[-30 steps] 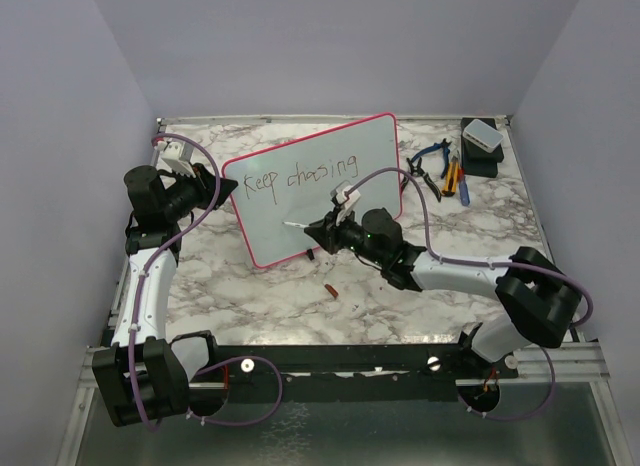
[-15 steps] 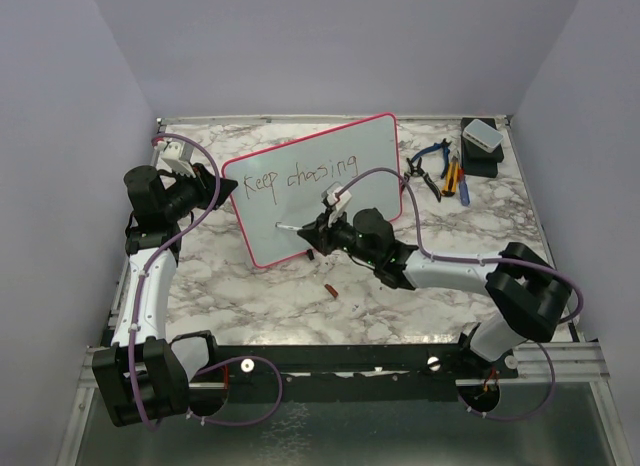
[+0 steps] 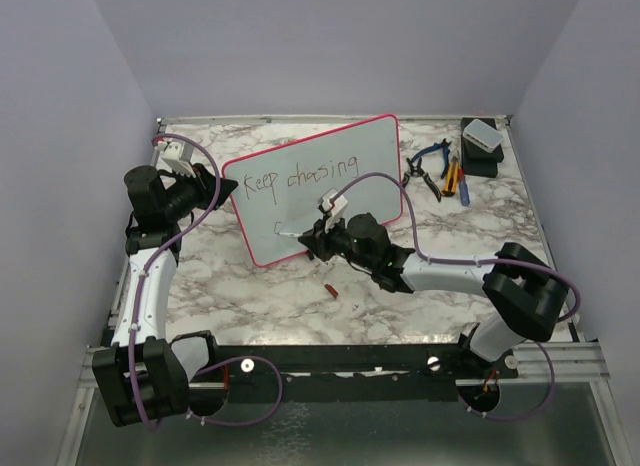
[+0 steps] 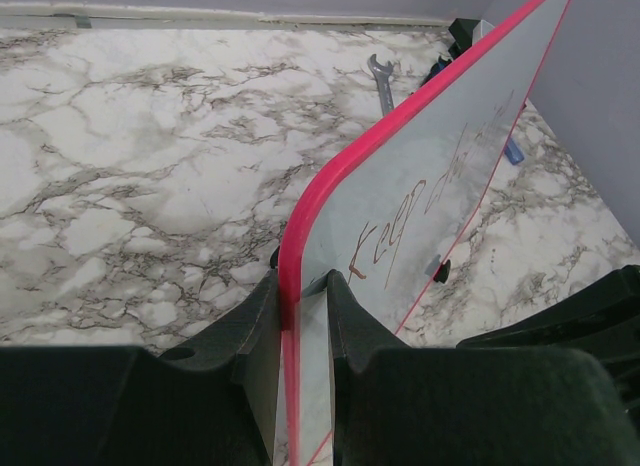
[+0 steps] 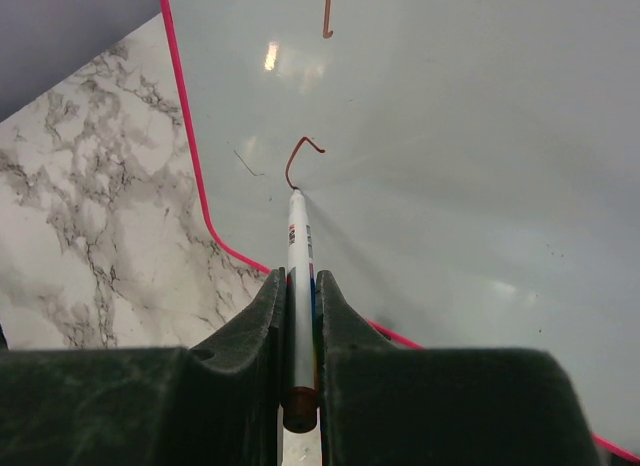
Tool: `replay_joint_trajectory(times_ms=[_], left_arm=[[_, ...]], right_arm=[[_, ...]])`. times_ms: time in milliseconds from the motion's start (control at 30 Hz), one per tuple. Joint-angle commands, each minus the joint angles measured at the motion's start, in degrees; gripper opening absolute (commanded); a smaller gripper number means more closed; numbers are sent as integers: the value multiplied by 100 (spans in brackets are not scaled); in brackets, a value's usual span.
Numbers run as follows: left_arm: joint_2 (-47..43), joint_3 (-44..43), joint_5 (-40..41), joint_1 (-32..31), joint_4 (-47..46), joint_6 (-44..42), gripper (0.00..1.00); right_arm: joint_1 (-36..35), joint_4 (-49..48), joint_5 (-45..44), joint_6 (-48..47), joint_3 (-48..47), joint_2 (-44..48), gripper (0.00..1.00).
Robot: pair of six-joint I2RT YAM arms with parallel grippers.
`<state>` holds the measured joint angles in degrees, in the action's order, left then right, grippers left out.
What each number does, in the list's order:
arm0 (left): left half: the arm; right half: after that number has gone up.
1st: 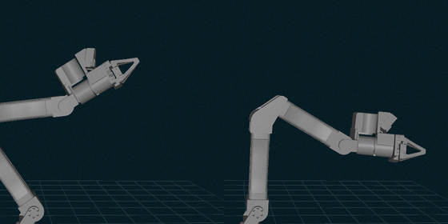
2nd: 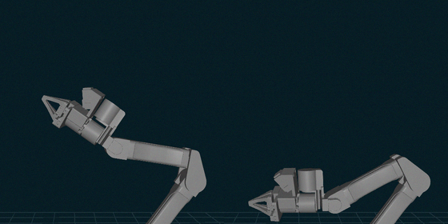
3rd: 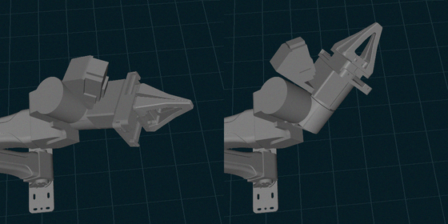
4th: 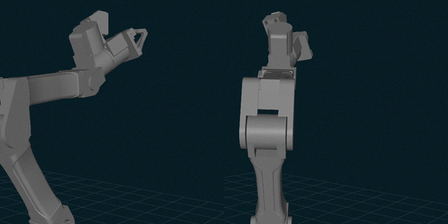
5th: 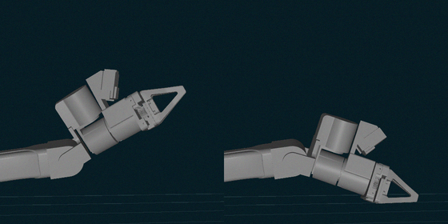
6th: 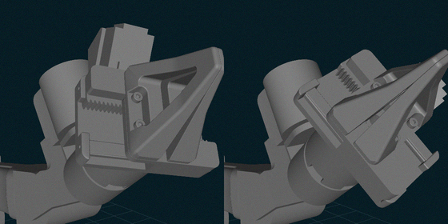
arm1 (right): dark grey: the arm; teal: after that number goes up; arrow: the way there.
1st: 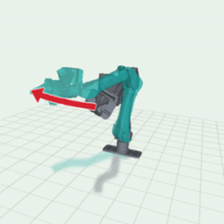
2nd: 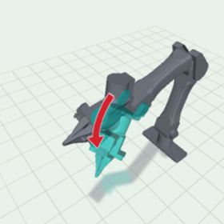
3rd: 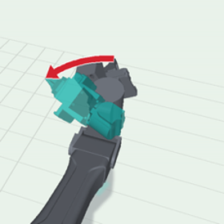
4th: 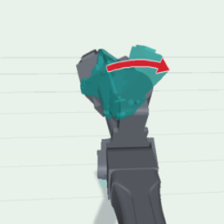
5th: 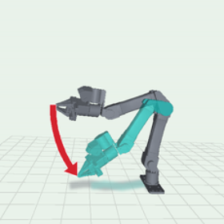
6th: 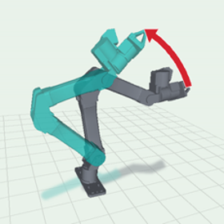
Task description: Write a sentence on the whiteboard
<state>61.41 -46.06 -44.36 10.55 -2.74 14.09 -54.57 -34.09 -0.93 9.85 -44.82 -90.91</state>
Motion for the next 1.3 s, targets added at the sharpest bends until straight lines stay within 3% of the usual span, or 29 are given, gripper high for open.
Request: replay_joint_trajectory(times_ms=[0,767,1267], left_arm=[[-24,84,-3,9,28,-64,0],[-41,88,-17,9,35,-66,0],[-24,77,-20,8,29,-76,0]], right_arm=[[16,89,-828,-161,82,150,1],[16,-228,-1251,-413,-220,478,1],[16,-49,-812,-162,28,303,1]])
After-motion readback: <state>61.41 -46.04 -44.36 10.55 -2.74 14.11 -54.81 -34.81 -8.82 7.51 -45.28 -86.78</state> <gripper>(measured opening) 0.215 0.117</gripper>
